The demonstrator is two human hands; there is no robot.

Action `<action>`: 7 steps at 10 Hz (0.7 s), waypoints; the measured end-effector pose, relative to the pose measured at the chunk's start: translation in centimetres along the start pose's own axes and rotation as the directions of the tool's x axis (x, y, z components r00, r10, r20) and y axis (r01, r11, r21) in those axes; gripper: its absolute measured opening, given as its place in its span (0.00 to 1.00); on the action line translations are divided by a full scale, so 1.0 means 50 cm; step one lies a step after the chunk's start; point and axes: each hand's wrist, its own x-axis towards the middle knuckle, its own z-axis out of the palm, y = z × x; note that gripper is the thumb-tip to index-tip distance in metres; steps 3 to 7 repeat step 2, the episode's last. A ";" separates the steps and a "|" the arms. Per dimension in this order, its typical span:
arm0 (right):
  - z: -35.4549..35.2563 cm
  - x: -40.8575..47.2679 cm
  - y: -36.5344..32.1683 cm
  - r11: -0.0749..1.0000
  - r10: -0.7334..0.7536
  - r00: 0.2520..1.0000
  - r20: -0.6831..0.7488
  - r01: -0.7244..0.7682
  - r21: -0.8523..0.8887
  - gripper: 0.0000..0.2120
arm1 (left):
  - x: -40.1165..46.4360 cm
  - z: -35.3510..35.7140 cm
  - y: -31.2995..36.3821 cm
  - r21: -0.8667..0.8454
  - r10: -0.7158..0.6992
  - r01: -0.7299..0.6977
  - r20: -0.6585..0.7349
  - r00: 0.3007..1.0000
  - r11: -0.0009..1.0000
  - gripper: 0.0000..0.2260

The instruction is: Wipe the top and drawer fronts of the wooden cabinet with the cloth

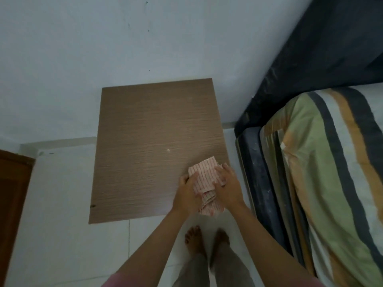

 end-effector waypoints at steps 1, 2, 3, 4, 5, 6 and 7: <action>-0.010 0.006 -0.014 1.000 0.003 1.000 -0.019 -0.003 0.024 0.24 | -0.010 -0.007 0.025 0.042 -0.003 0.005 -0.046 0.999 0.999 0.28; -0.033 -0.015 -0.046 0.995 -0.003 0.990 -0.142 0.017 0.097 0.20 | -0.040 -0.022 0.078 0.068 -0.008 0.014 -0.088 0.996 0.998 0.27; -0.033 -0.015 -0.046 0.995 -0.003 0.990 -0.142 0.017 0.097 0.20 | -0.040 -0.022 0.078 0.068 -0.008 0.014 -0.088 0.996 0.998 0.27; -0.033 -0.015 -0.046 0.995 -0.003 0.990 -0.142 0.017 0.097 0.20 | -0.040 -0.022 0.078 0.068 -0.008 0.014 -0.088 0.996 0.998 0.27; -0.033 -0.015 -0.046 0.995 -0.003 0.990 -0.142 0.017 0.097 0.20 | -0.040 -0.022 0.078 0.068 -0.008 0.014 -0.088 0.996 0.998 0.27; -0.033 -0.015 -0.046 0.995 -0.003 0.990 -0.142 0.017 0.097 0.20 | -0.040 -0.022 0.078 0.068 -0.008 0.014 -0.088 0.996 0.998 0.27; -0.033 -0.015 -0.046 0.995 -0.003 0.990 -0.142 0.017 0.097 0.20 | -0.040 -0.022 0.078 0.068 -0.008 0.014 -0.088 0.996 0.998 0.27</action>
